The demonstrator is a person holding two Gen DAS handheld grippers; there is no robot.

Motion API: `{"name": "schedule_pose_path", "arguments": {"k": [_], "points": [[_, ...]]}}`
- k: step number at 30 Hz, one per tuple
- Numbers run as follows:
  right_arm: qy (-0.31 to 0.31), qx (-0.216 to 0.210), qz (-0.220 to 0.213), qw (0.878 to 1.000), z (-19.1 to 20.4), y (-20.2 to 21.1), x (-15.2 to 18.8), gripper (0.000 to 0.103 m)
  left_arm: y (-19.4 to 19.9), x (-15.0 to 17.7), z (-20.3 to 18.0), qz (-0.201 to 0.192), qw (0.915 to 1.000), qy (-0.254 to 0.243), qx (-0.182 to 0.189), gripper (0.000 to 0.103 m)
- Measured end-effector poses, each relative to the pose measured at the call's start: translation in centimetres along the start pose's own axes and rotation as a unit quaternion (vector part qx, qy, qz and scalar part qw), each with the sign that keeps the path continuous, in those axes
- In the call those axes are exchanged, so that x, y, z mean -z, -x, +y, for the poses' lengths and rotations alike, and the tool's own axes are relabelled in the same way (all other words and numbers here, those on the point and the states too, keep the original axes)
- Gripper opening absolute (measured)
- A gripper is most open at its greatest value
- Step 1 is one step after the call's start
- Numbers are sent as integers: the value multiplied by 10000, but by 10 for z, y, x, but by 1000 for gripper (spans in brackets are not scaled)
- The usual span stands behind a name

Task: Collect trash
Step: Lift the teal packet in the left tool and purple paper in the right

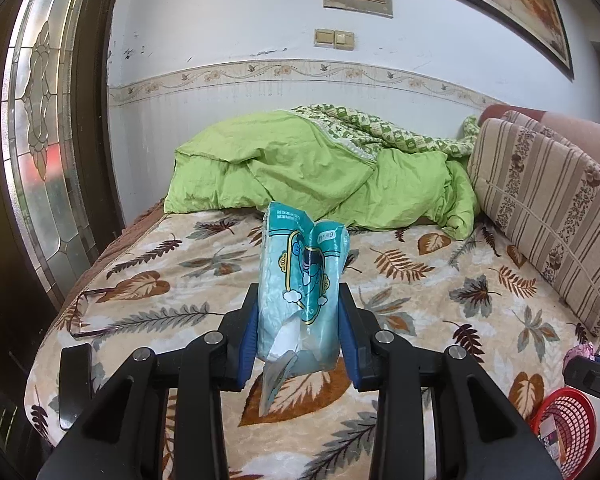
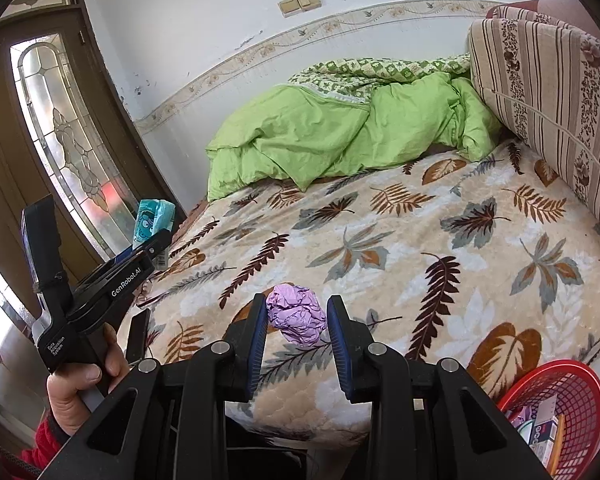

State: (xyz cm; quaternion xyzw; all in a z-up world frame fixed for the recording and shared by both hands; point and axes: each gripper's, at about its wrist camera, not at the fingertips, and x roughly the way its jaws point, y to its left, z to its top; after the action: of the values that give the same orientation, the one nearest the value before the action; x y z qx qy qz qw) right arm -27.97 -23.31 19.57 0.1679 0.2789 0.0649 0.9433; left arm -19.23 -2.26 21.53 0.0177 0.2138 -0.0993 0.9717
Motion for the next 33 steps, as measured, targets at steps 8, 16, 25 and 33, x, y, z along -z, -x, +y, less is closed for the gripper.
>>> {"name": "schedule_pose_path", "arguments": {"k": [8, 16, 25, 33], "points": [[-22, 32, -83, 10000, -1, 12, 2, 32, 12, 2, -17, -66, 9997, -148, 189, 34], [-32, 16, -180, 9998, -1, 23, 3, 32, 23, 1, -28, -140, 9992, -260, 260, 34], [-56, 3, -229, 9997, -3, 29, 4, 32, 27, 0, -33, -157, 9991, -288, 267, 35], [-108, -3, -279, 9996, -6, 36, 6, 32, 34, -2, -40, -170, 9986, -370, 326, 35]]}}
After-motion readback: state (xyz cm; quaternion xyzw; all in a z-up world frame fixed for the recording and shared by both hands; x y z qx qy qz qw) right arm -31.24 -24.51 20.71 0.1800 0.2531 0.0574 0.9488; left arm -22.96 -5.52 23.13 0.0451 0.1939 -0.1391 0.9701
